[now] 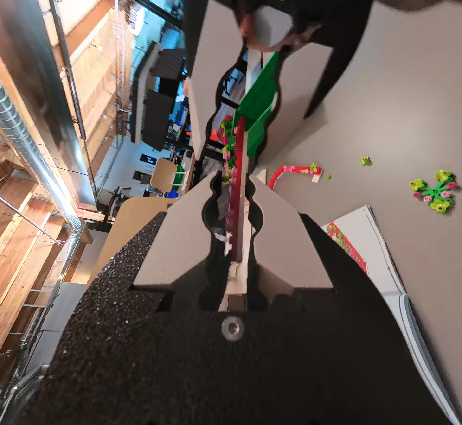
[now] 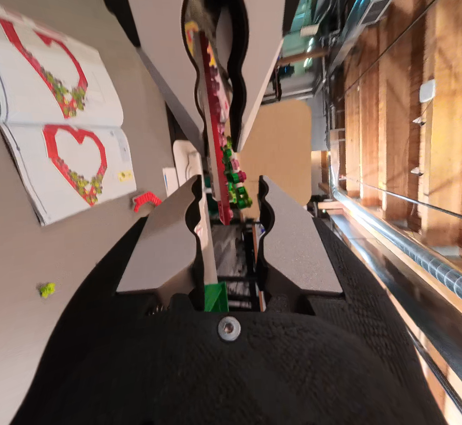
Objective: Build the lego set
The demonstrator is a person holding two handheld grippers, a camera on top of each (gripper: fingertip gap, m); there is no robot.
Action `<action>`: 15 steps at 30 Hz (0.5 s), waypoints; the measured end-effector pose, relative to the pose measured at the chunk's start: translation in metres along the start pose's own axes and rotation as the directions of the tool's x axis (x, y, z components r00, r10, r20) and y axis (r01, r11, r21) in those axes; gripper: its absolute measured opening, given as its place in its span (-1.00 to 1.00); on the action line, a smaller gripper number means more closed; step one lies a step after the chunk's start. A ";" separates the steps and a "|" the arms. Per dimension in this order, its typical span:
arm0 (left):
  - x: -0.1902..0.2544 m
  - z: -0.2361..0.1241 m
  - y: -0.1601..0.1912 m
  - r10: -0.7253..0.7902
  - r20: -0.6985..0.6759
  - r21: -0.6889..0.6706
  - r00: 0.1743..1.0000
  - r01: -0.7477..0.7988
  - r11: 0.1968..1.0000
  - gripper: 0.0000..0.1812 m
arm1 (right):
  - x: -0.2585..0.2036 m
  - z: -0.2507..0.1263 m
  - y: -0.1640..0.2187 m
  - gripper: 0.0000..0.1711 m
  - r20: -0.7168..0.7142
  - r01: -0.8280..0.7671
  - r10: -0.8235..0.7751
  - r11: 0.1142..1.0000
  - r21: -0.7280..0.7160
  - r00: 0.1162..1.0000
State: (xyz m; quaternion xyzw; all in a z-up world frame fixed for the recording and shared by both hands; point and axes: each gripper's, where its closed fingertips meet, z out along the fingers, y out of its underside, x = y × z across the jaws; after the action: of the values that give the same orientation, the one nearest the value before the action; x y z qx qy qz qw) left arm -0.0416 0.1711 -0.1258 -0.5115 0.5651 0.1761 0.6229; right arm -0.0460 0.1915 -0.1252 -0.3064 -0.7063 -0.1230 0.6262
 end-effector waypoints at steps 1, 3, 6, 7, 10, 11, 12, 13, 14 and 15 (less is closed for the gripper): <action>0.002 0.003 0.001 0.006 -0.009 -0.011 1.000 -0.006 1.000 -0.84 | -0.002 0.002 0.006 -0.51 0.020 0.012 -0.011 0.999 -0.034 1.000; 0.006 0.008 0.000 0.014 -0.028 -0.011 1.000 -0.014 1.000 -0.84 | -0.005 0.004 0.015 -0.60 0.049 0.057 -0.053 0.995 -0.082 0.997; 0.010 0.011 -0.005 0.016 -0.046 0.006 0.999 -0.016 1.000 -0.84 | -0.008 0.004 0.020 -0.70 0.074 0.137 -0.129 0.983 -0.123 0.989; 0.010 0.011 -0.006 0.017 -0.046 0.009 0.999 -0.016 1.000 -0.84 | -0.009 0.003 0.021 -0.73 0.086 0.160 -0.149 0.978 -0.135 0.985; 0.011 0.012 -0.007 0.015 -0.050 0.016 0.999 -0.014 1.000 -0.84 | -0.011 0.001 0.022 -0.77 0.106 0.210 -0.195 0.964 -0.160 0.975; 0.011 0.012 -0.007 0.014 -0.052 0.016 0.999 -0.014 1.000 -0.84 | -0.012 0.000 0.022 -0.78 0.112 0.227 -0.210 0.960 -0.167 0.971; 0.012 0.012 -0.008 0.013 -0.055 0.018 0.998 -0.012 1.000 -0.84 | -0.012 -0.001 0.022 -0.79 0.119 0.243 -0.225 0.955 -0.173 0.967; 0.011 0.012 -0.008 0.013 -0.053 0.021 0.999 -0.012 1.000 -0.84 | -0.013 -0.001 0.022 -0.81 0.125 0.258 -0.239 0.949 -0.179 0.963; 0.012 0.011 -0.008 0.010 -0.056 0.021 0.998 -0.009 1.000 -0.84 | -0.013 -0.001 0.022 -0.82 0.130 0.274 -0.253 0.944 -0.184 0.959; 0.012 0.011 -0.008 0.008 -0.061 0.020 0.998 -0.006 1.000 -0.84 | -0.014 -0.002 0.022 -0.82 0.139 0.287 -0.264 0.939 -0.189 0.955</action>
State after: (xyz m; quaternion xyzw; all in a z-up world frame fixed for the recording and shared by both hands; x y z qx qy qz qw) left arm -0.0255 0.1728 -0.1351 -0.5086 0.5875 0.1570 0.6096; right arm -0.0311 0.2042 -0.1434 -0.2742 -0.7594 -0.2650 0.5272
